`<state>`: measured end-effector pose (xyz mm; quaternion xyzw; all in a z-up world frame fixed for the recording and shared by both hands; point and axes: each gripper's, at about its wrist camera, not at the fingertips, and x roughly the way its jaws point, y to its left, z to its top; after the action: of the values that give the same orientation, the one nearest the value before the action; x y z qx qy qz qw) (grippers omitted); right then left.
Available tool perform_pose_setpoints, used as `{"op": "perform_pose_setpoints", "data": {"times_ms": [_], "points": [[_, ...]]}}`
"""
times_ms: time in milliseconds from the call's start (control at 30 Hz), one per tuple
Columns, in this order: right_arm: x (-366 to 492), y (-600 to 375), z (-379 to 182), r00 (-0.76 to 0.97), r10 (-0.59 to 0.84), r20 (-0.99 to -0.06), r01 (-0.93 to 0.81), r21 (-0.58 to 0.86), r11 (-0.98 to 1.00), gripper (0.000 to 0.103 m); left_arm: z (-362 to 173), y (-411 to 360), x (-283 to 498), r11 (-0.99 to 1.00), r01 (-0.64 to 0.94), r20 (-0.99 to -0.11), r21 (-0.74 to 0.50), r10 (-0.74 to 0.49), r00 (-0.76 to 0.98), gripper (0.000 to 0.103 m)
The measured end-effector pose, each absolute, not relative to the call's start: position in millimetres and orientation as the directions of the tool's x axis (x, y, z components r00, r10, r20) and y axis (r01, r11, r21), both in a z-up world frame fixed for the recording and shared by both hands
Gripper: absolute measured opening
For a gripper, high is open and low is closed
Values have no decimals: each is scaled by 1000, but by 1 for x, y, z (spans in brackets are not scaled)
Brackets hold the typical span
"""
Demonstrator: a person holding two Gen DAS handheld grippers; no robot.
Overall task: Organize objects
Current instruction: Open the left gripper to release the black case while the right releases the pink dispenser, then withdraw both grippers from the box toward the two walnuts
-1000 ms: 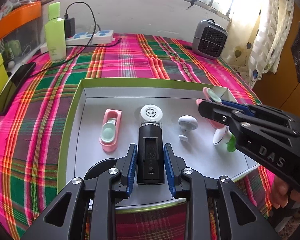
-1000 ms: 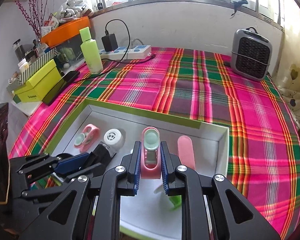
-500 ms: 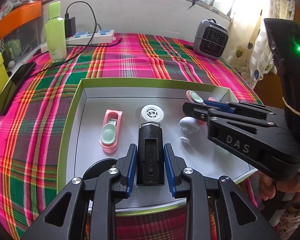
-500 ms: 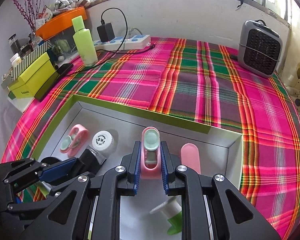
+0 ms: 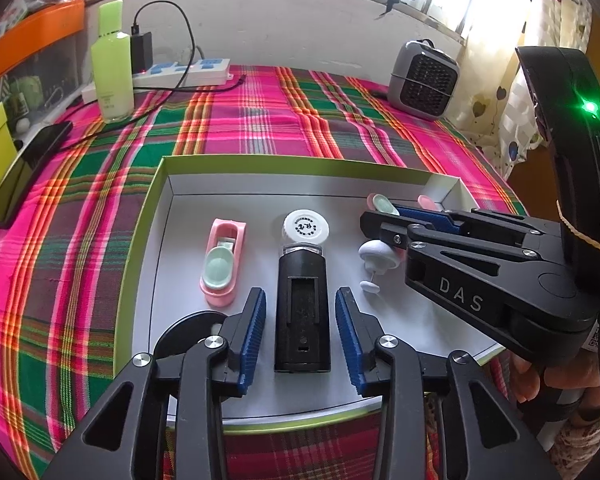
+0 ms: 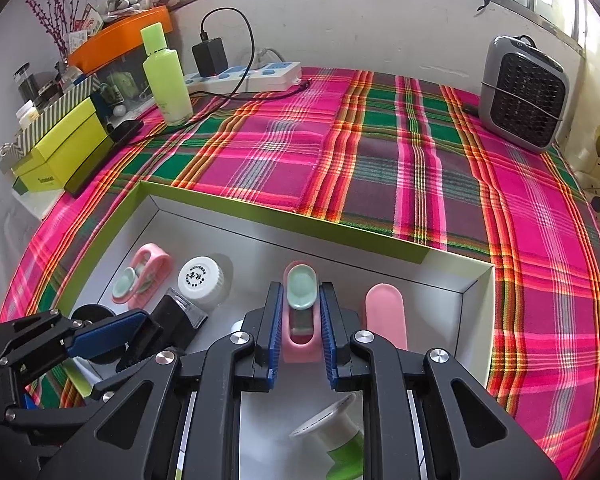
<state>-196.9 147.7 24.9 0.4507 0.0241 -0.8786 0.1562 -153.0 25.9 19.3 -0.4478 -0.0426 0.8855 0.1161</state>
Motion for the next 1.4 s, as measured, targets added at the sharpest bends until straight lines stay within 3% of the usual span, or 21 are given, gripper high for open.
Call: {"op": "perform_pose_setpoints", "data": {"times_ms": [100, 267, 567, 1400], "points": [[-196, 148, 26, -548, -249, -798, 294, 95, -951, 19, 19, 26, -153, -971, -163, -784, -175, 238, -573, 39], [-193, 149, 30, -564, -251, -786, 287, 98, -953, 33, 20, 24, -151, -973, -152, -785, -174, 231, -574, 42], [-176, 149, 44, -602, -241, -762, 276, 85, -957, 40, 29, 24, -141, -974, -150, -772, -168, 225, -594, 44], [-106, 154, 68, -669, -234, -705, 232, 101, -967, 41, 53, 14, -86, -978, -145, -725, -151, 209, -656, 45]]}}
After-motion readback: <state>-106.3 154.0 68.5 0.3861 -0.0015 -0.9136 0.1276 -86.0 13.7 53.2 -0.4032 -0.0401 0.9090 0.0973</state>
